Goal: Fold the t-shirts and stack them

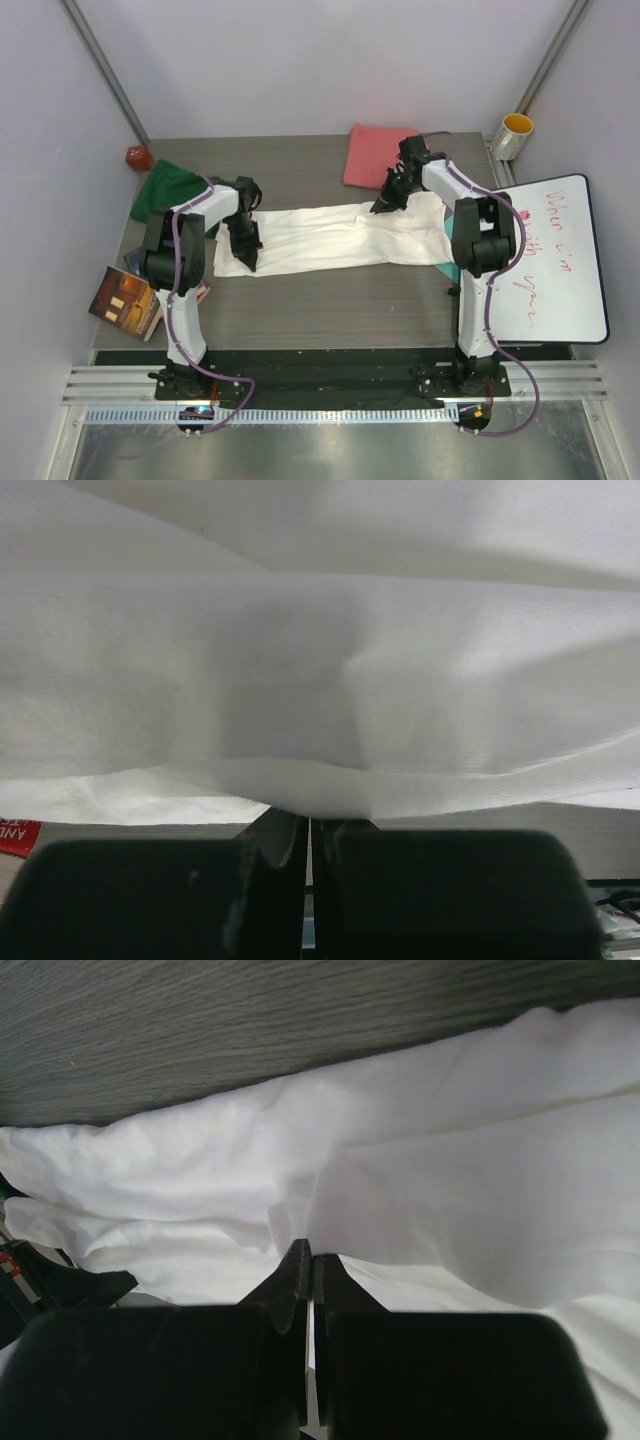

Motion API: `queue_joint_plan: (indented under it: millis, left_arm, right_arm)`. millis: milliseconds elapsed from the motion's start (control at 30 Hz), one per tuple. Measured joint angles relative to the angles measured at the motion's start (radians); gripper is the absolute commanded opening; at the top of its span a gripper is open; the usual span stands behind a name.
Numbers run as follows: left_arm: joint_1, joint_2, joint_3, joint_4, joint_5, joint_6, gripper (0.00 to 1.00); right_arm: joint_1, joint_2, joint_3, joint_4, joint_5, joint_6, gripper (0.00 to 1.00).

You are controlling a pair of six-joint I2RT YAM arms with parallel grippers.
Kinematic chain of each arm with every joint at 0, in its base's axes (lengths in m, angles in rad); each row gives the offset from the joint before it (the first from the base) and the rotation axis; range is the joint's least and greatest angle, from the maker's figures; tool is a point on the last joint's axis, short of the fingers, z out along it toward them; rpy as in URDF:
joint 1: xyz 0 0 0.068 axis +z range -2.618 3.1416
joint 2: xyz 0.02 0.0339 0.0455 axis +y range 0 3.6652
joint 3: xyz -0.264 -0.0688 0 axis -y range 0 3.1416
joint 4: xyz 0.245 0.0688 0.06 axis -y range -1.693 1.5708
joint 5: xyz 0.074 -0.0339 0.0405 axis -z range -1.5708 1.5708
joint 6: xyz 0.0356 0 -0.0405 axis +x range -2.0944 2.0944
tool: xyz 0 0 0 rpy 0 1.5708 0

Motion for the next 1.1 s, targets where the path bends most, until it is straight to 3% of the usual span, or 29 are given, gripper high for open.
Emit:
queue_joint_plan:
  millis: [67, 300, 1100]
  left_arm:
    - [0.0, 0.0, 0.0, 0.0, 0.0, 0.0, 0.0]
    - [0.0, 0.0, 0.0, 0.0, 0.0, 0.0, 0.0]
    - [0.0, 0.0, 0.0, 0.0, 0.001, 0.001, 0.0]
  right_arm:
    - [0.008, 0.01, 0.019, 0.001, -0.006, 0.0, 0.02]
    - [0.039, 0.052, 0.072, 0.003, -0.024, 0.004, 0.25]
    - [0.051, 0.136, 0.198, -0.031, 0.003, -0.034, 0.31]
